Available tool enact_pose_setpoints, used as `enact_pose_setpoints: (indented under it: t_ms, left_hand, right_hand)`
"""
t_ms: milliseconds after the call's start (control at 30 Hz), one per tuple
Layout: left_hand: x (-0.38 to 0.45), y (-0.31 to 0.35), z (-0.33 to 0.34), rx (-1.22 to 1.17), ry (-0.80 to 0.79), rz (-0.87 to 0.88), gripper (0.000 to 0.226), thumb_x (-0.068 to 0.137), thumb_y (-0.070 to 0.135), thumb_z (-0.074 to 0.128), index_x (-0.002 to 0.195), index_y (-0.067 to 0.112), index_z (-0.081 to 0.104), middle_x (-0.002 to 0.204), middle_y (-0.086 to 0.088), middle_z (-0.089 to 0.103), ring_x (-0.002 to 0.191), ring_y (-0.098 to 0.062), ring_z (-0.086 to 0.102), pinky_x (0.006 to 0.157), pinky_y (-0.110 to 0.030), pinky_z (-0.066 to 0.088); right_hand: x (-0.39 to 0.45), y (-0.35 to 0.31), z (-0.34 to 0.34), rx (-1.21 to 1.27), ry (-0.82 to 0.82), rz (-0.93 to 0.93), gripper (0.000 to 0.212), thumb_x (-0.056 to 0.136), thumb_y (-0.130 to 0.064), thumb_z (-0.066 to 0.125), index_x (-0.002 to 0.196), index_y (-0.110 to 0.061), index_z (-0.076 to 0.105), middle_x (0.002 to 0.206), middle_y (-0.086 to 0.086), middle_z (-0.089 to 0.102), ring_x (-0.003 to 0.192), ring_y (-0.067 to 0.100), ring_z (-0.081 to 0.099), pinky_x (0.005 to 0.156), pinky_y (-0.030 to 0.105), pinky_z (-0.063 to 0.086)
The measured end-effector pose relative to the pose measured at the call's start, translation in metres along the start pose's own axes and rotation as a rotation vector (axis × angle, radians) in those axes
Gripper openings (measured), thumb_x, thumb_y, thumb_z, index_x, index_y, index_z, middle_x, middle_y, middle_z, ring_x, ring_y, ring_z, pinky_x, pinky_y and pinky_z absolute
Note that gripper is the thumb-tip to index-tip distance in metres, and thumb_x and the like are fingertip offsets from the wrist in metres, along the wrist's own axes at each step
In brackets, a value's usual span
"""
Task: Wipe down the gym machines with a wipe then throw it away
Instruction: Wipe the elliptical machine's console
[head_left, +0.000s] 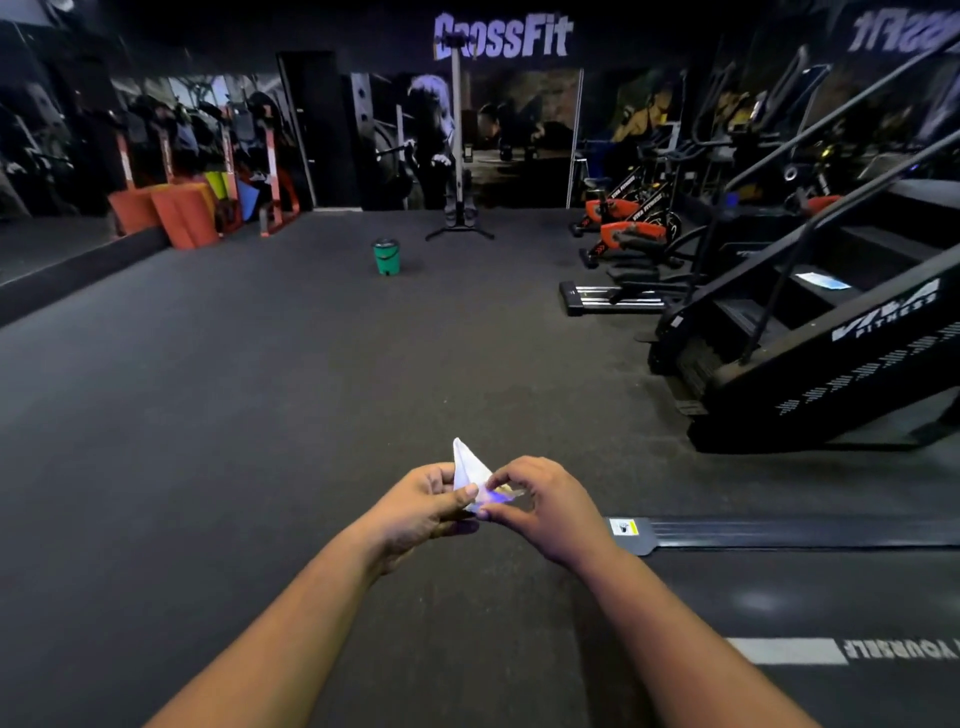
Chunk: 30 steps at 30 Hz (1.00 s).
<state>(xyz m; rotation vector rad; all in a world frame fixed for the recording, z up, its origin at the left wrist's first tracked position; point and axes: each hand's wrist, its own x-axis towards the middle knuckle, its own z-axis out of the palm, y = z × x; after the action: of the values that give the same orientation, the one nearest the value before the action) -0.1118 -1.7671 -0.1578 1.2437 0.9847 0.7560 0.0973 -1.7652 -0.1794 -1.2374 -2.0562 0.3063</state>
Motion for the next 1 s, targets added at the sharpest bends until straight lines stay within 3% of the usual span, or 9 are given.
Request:
enact_pose_setpoints:
  t_ms: [67,233,400,533,667,767,900,1000]
  left_hand:
    - [0.038,0.002,-0.013,0.006,-0.014,-0.001,0.03,0.101,0.022,0.062,0.124,0.003,0.066,0.113,-0.012,0.075,0.099,-0.018,0.068,0.094,-0.039,0.055]
    - [0.138,0.009,-0.06,0.044,-0.06,0.022,0.027,0.104,0.022,0.059,0.125,0.006,0.066,0.118,-0.016,0.074,0.106,-0.022,0.069,0.095,-0.04,0.054]
    - [0.237,0.038,-0.112,0.158,-0.107,0.032,0.023,0.107,0.014,0.051,0.123,0.014,0.068,0.115,-0.008,0.076,0.112,-0.029,0.071,0.089,-0.035,0.053]
    - [0.312,0.066,-0.148,0.313,-0.128,0.035,0.026,0.1,0.006,0.052,0.112,0.017,0.073,0.099,-0.006,0.078,0.085,-0.013,0.068,0.08,-0.032,0.051]
    - [0.376,0.078,-0.167,0.429,-0.151,0.04,0.029,0.093,0.001,0.054,0.105,0.015,0.076,0.088,-0.003,0.074,0.074,-0.008,0.057,0.071,-0.026,0.045]
    - [0.436,0.086,-0.182,0.484,-0.238,0.044,0.024,0.088,0.002,0.06,0.105,0.012,0.075,0.096,-0.007,0.076,0.082,-0.013,0.063,0.079,-0.034,0.047]
    - [0.513,0.113,-0.185,0.274,-0.374,0.032,0.05,0.091,0.0,0.065,0.137,0.019,0.06,0.124,-0.003,0.073,0.118,-0.018,0.068,0.099,-0.034,0.054]
    - [0.564,0.126,-0.179,0.219,-0.37,0.044,0.044,0.093,0.012,0.074,0.135,0.014,0.061,0.125,-0.009,0.072,0.12,-0.028,0.067,0.105,-0.042,0.052]
  right_hand:
    - [0.03,0.021,0.009,-0.065,0.008,0.004,0.037,0.08,-0.065,0.063,0.093,-0.031,0.07,0.093,-0.015,0.067,0.089,0.009,0.058,0.08,0.029,0.049]
    - [0.114,0.074,0.026,-0.13,0.028,0.038,0.017,0.091,-0.045,0.066,0.089,-0.03,0.072,0.091,-0.015,0.067,0.087,0.01,0.059,0.08,0.033,0.05]
    - [0.207,0.117,0.029,0.039,0.056,0.275,0.01,0.092,-0.036,0.064,0.088,-0.027,0.067,0.083,-0.013,0.067,0.079,0.006,0.061,0.077,0.034,0.052]
    - [0.28,0.158,0.02,0.196,0.206,0.493,0.012,0.098,-0.022,0.062,0.086,-0.023,0.058,0.07,-0.009,0.06,0.061,0.0,0.049,0.063,0.024,0.042]
    - [0.335,0.195,0.012,0.415,0.308,0.628,0.013,0.1,-0.016,0.056,0.088,-0.013,0.06,0.074,-0.001,0.06,0.065,0.011,0.053,0.058,0.03,0.048]
    - [0.38,0.228,0.011,0.645,0.291,0.688,0.012,0.103,-0.014,0.053,0.093,-0.009,0.06,0.078,0.007,0.061,0.067,0.017,0.059,0.058,0.037,0.057]
    - [0.439,0.279,0.006,0.767,0.148,0.678,0.014,0.103,-0.011,0.052,0.091,-0.01,0.06,0.07,0.005,0.062,0.059,0.015,0.059,0.053,0.029,0.053]
    - [0.475,0.315,0.001,0.856,0.056,0.683,0.016,0.102,-0.015,0.053,0.087,-0.013,0.06,0.071,0.005,0.062,0.059,0.016,0.059,0.054,0.027,0.051]
